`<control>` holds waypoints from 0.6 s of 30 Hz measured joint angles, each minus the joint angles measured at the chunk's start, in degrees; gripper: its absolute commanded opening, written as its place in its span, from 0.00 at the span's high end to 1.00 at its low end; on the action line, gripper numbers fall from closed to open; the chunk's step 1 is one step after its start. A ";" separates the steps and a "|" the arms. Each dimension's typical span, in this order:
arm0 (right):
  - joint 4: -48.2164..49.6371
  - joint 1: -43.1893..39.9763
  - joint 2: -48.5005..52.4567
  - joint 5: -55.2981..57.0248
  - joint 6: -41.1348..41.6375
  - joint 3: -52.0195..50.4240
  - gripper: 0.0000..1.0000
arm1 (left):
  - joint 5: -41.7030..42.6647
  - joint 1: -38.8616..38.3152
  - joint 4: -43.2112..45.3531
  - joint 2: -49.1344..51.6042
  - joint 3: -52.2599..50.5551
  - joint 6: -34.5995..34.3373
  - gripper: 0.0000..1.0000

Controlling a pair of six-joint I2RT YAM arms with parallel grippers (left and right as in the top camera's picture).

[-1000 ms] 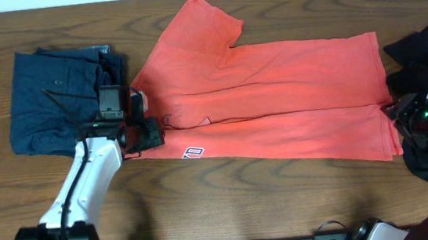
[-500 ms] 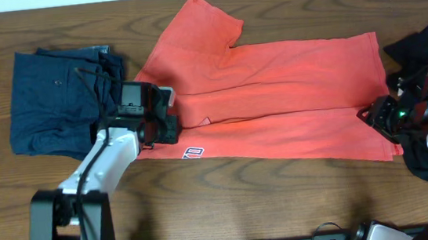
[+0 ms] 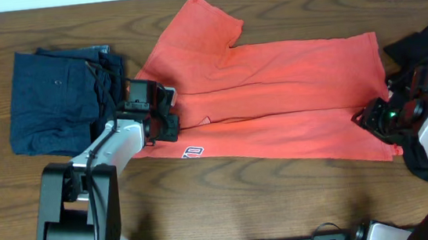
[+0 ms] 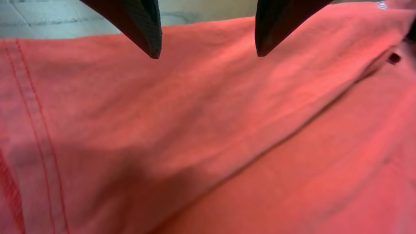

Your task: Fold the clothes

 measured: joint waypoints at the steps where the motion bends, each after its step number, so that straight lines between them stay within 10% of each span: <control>1: -0.02 0.00 0.33 0.04 0.00 -0.24 0.55 | -0.31 0.00 0.11 0.11 0.07 0.17 0.94; 14: 3.37 0.00 5.35 0.72 0.02 -0.48 0.54 | -0.79 0.04 0.26 -3.37 1.29 -2.56 0.93; 18: 5.38 0.00 8.68 2.91 0.07 -0.50 0.54 | -0.81 0.04 -0.44 -4.50 2.27 -2.80 0.67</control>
